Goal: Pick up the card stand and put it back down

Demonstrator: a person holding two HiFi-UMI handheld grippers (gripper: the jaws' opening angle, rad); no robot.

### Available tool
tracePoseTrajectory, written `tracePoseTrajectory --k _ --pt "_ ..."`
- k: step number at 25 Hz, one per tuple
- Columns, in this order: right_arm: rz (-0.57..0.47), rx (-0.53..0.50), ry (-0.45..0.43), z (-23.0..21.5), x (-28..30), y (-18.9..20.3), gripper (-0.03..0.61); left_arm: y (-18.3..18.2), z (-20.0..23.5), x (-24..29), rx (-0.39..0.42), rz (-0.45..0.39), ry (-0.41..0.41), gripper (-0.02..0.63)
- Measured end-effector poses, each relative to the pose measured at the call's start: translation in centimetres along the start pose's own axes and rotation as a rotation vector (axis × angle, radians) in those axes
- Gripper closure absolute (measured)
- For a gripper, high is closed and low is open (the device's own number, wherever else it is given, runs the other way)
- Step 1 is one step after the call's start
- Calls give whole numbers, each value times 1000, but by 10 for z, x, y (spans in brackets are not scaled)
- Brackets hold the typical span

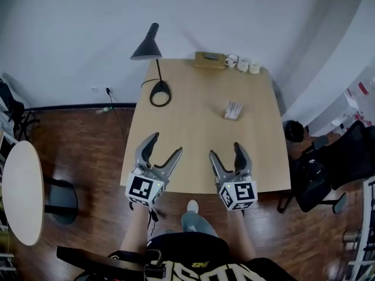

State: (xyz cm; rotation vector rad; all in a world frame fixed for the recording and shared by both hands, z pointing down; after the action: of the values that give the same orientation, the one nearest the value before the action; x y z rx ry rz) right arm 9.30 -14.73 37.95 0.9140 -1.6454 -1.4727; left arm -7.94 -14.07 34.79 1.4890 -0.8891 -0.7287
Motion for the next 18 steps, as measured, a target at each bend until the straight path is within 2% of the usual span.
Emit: tracePoseTrajectory --k 2,6,8,11,13,15,18 --pt "-5 -39 28 14 -40 0 224 2 -30 -28 -50 -36 8 288" --pt "34 -53 72 44 -129 11 224 5 -108 -78 -48 -56 89 288" --pt "61 -36 69 67 -170 20 224 11 -146 -107 -33 -37 143 293" --pt "91 10 52 92 -217 31 224 17 -194 -131 39 -1 213 286" --pt "96 7 79 88 -246 36 224 16 -214 -136 30 -7 188 287" --pt "106 -43 115 77 -268 35 228 10 -225 -146 4 -28 140 287" --pt "78 -106 118 64 -274 16 236 -6 -225 -152 23 -46 64 287"
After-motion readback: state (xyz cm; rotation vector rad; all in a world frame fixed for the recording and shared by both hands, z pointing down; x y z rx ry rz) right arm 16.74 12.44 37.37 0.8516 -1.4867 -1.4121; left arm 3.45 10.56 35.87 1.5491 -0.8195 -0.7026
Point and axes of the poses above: the fingertips, and each gripper's own axes: x forward along the fingers, z to its left, y out of its underside, the point moved 1 cm from there along -x, backward along the fingers, and after that the axes turned 3 degrees about z, right-handed, at the moved point
